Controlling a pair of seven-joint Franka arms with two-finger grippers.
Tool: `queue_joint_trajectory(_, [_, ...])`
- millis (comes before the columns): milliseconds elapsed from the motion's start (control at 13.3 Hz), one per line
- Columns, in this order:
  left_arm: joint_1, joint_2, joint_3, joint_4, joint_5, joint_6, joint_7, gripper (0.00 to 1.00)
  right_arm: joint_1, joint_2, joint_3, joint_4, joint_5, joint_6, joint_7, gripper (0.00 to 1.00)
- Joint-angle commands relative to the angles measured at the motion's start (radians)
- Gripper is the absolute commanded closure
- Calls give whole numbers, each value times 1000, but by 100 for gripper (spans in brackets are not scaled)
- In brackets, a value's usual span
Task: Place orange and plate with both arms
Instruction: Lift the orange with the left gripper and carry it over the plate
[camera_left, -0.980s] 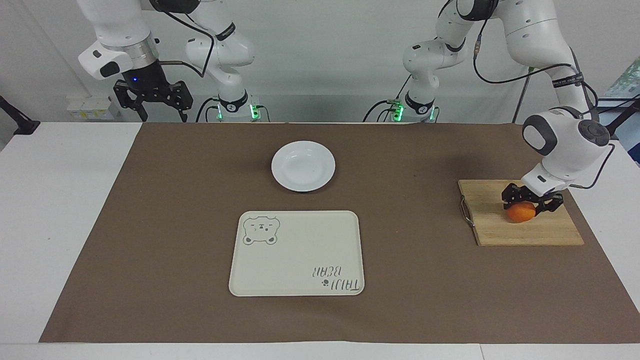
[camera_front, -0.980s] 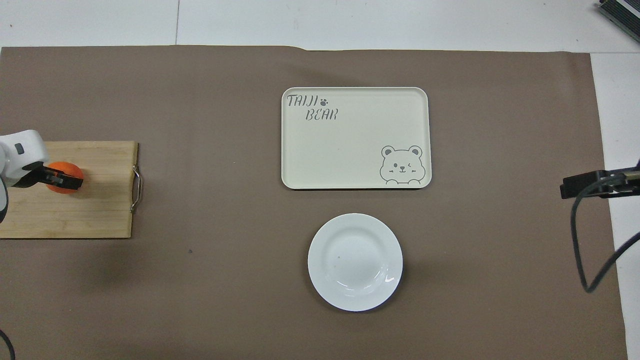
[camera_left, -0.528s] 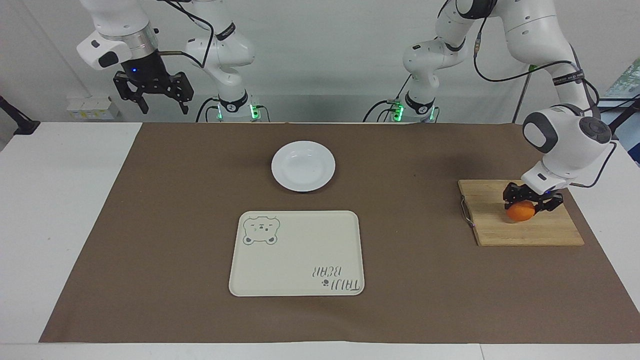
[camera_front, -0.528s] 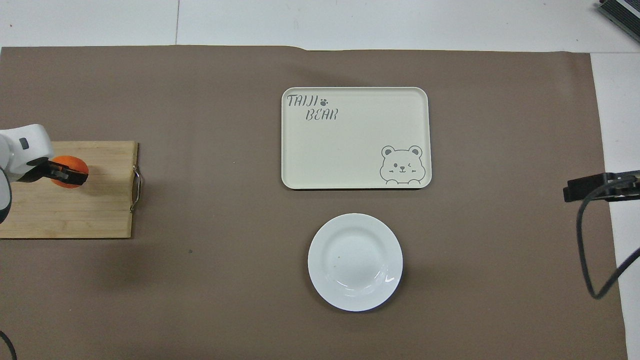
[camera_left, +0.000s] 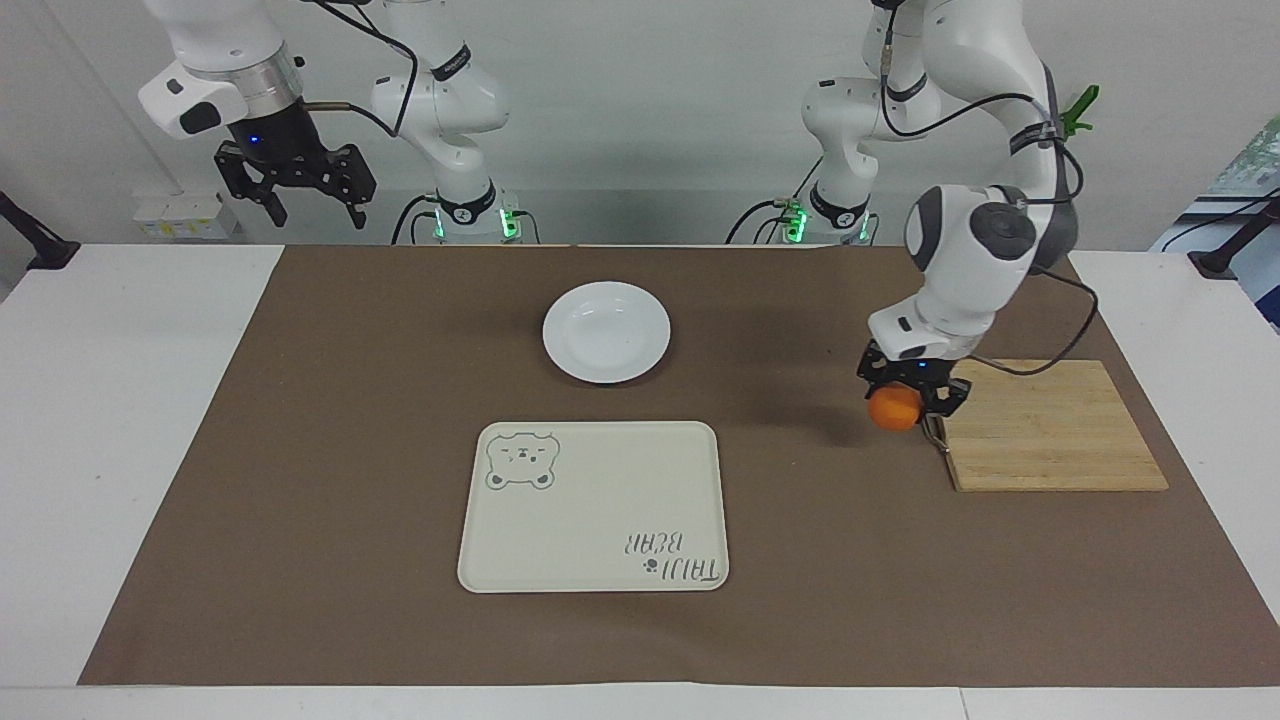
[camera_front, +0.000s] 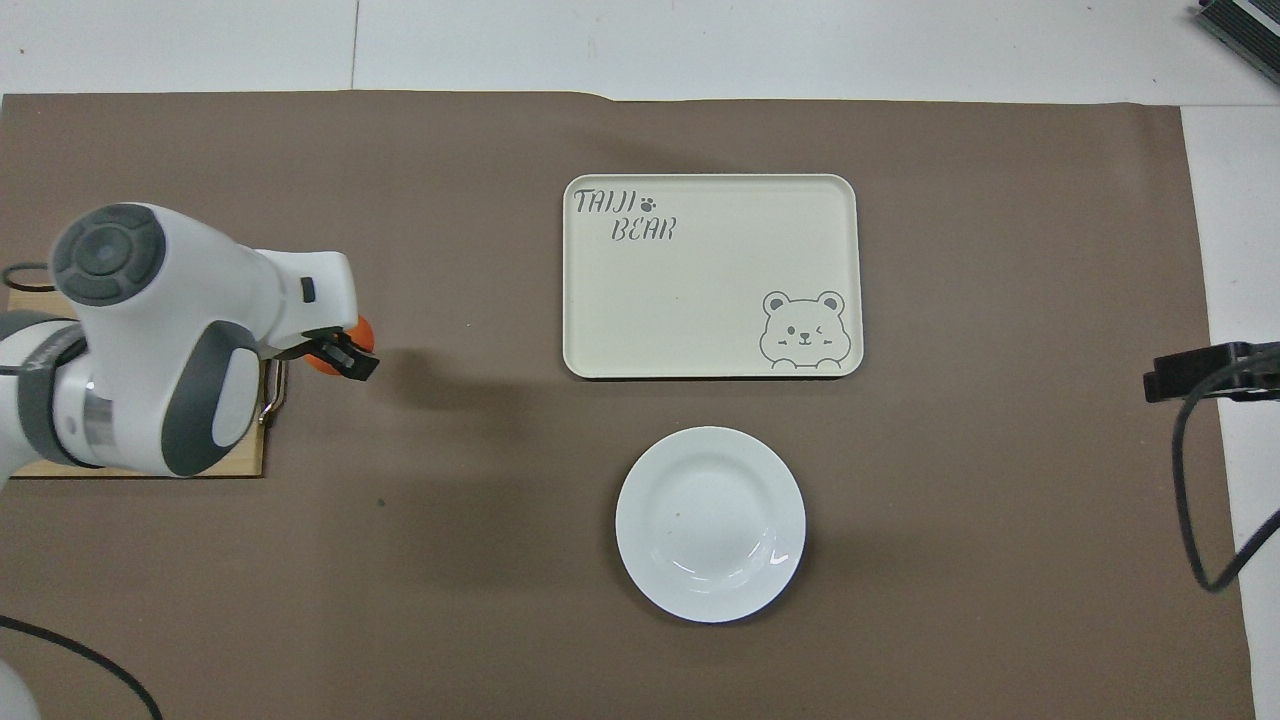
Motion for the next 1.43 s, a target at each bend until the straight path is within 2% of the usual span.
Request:
queue_joint_trajectory(0, [-150, -32, 21, -22, 4, -8, -127, 100, -13, -8, 7, 0, 23, -7, 5, 0])
queue_joint_trajectory(377, [-419, 0, 20, -23, -59, 76, -383, 100, -13, -8, 6, 0, 25, -7, 5, 0])
queue_joint_trajectory(603, [-529, 27, 20, -23, -64, 142, -497, 100, -14, -8, 6, 0, 25, -7, 5, 0])
queue_joint_trajectory(754, [-586, 60, 20, -22, -64, 195, -556, 100, -14, -8, 7, 0, 25, -7, 5, 0])
queue_joint_trajectory(1056, [-648, 115, 0, -12, -64, 206, -580, 100, -14, -8, 7, 0, 25, -7, 5, 0])
queue_joint_trajectory(1131, [-655, 115, -3, -12, -65, 206, -585, 96, -14, -8, 6, 0, 23, -6, 5, 0])
queue_joint_trajectory(1357, [-666, 115, -13, -12, -127, 202, -585, 14, -13, -8, 6, 0, 23, -7, 5, 0])
